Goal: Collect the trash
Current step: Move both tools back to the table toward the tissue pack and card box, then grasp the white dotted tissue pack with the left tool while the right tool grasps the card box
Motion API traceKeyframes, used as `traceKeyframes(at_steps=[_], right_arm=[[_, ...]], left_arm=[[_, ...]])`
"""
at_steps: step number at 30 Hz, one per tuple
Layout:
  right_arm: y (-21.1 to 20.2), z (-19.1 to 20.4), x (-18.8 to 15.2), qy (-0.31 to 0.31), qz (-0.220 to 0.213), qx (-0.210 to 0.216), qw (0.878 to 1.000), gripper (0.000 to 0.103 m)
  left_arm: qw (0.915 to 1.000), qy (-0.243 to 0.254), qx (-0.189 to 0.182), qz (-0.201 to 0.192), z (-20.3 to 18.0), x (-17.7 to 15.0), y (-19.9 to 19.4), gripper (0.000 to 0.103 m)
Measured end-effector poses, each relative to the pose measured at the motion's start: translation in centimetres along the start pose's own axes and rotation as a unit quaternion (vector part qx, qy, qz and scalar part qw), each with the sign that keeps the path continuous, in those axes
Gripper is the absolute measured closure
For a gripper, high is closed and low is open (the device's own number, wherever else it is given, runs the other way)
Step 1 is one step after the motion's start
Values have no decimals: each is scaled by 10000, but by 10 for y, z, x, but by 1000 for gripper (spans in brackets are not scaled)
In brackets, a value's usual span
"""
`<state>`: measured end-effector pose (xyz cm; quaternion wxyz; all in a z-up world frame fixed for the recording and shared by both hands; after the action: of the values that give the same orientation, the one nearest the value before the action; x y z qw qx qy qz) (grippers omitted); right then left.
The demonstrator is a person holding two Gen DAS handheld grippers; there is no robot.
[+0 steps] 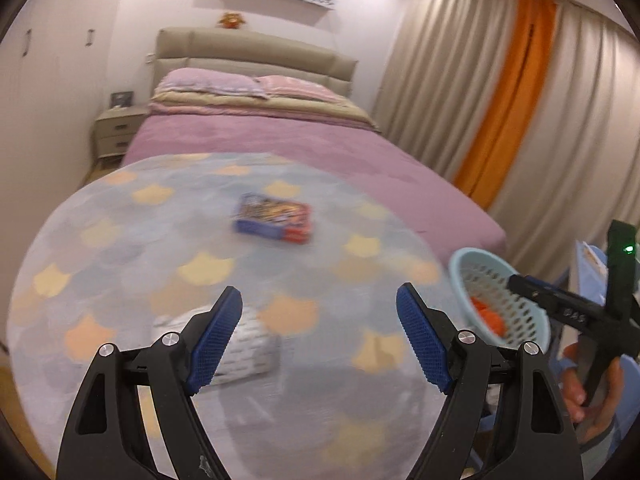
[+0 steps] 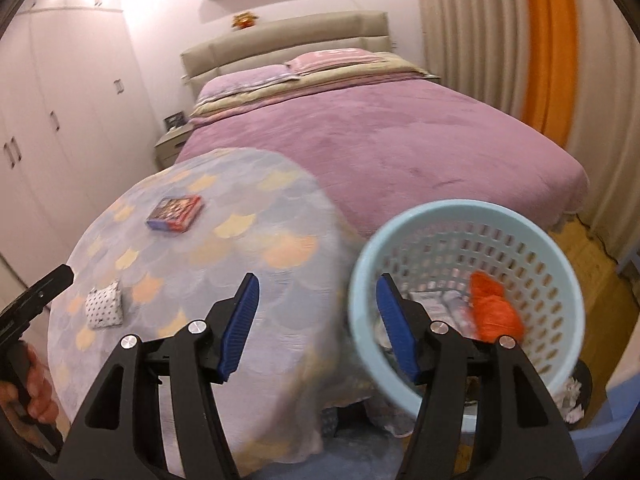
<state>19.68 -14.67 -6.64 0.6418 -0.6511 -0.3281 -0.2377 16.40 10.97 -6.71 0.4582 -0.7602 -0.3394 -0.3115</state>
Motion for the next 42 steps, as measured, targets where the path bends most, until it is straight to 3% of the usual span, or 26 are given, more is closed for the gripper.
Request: traceKeyframes(at_steps=[6,13,20,24,27,30,34,36,38,42], right_arm=[[1,37,-4,-305,55,103,9995,46],[1,52,-6,-444,67,104,9989,46],[8,66,-11,-585,159,185,9980,46],[12,74,-14,-676,192,226,9973,46],[15,79,-16,-717,227,258,9968,46],[18,87,-17,-784,239,286,9962,46],[19,102,-16,-870,139,466,9950,46],[23,111,-13,-907,65,537,9944,46],[28,123,-10,-916,60,650,9937,46],[36,143,-2,-964,45,799,9921,46]], left_arm=[[9991,-59,132,399,56,-10,4,25],[9964,-304,62,790,90,-21,25,25],[9938,-199,32,1097,84,-37,29,28],[9908,-88,-171,1342,70,-48,23,28],[9872,194,-195,1568,57,-58,23,25],[9844,642,43,1641,48,-64,27,24],[9832,860,302,1581,46,-65,34,32],[9853,827,313,1464,46,-64,33,43],[9862,798,362,1406,47,-61,32,60],[9897,489,253,1322,52,-53,30,80]])
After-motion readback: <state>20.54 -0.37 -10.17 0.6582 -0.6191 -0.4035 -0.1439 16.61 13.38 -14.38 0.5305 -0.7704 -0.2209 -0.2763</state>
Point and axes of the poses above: each gripper's, at about its wrist camera, not at the fingertips, and y roughly the way its jaws point, z to its left, x to its top, the point moved 7 cm from there along y, roughly the way its jaws point, and after that the axes turned 14 degrees about -x, right-handed, at the moved point
